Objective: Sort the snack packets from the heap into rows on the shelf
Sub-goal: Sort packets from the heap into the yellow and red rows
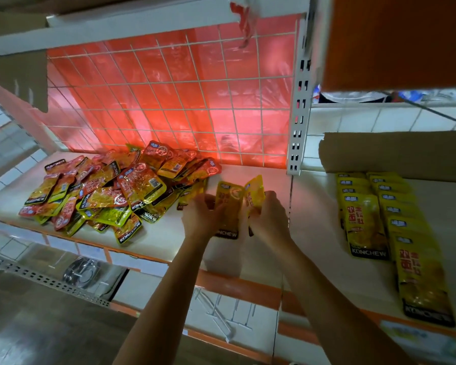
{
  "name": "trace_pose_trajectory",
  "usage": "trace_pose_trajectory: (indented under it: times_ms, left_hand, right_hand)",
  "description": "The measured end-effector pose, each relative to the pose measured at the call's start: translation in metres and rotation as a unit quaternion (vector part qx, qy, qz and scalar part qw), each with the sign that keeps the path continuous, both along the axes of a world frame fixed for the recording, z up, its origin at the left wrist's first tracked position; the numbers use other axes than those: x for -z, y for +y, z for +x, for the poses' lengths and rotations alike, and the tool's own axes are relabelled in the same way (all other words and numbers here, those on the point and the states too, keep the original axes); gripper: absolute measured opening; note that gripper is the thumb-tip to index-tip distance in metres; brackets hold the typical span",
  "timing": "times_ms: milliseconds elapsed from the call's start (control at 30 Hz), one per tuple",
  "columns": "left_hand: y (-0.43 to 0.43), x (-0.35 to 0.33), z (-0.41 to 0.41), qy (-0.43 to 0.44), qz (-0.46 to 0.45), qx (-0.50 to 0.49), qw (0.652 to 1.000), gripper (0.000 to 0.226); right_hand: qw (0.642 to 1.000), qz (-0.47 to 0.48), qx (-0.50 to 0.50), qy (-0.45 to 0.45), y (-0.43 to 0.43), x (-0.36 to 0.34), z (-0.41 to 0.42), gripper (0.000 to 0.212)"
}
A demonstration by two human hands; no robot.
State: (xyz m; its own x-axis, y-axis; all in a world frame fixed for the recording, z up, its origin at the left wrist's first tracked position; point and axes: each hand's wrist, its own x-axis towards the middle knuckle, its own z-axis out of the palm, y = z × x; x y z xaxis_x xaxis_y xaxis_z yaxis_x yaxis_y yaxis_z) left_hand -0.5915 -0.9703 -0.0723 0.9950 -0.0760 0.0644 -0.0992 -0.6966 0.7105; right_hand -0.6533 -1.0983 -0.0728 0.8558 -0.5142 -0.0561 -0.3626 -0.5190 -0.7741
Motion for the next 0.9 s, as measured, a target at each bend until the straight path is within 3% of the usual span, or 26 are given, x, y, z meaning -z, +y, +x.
trace_pose_trajectory:
  times_ms: [100, 200, 367, 567, 900]
  left_hand:
    - [-0.025, -0.002, -0.007, 0.03, -0.1, 0.023, 0.994, 0.012]
    - [-0.056, -0.005, -0.019, 0.112, -0.221, 0.027, 0.969, 0.007]
    - [-0.103, -0.013, -0.047, 0.226, -0.345, 0.072, 0.908, 0.008]
    - [-0.146, -0.01, -0.083, 0.291, -0.33, 0.137, 0.888, 0.013]
    - [-0.173, 0.008, -0.117, 0.281, -0.244, 0.165, 0.913, 0.01]
  right_hand:
    - [0.998, 0.045, 0.031, -0.033, -0.025, -0.003, -0.018, 0.025]
    - [0.991, 0.062, 0.081, -0.085, -0.052, -0.009, -0.037, 0.013]
    - [0.977, 0.071, 0.162, -0.117, -0.101, -0.014, -0.07, 0.024]
    - [0.962, 0.083, 0.229, -0.125, -0.148, -0.013, -0.107, 0.021]
    - [0.954, 0.063, 0.274, -0.102, -0.184, -0.009, -0.148, 0.025]
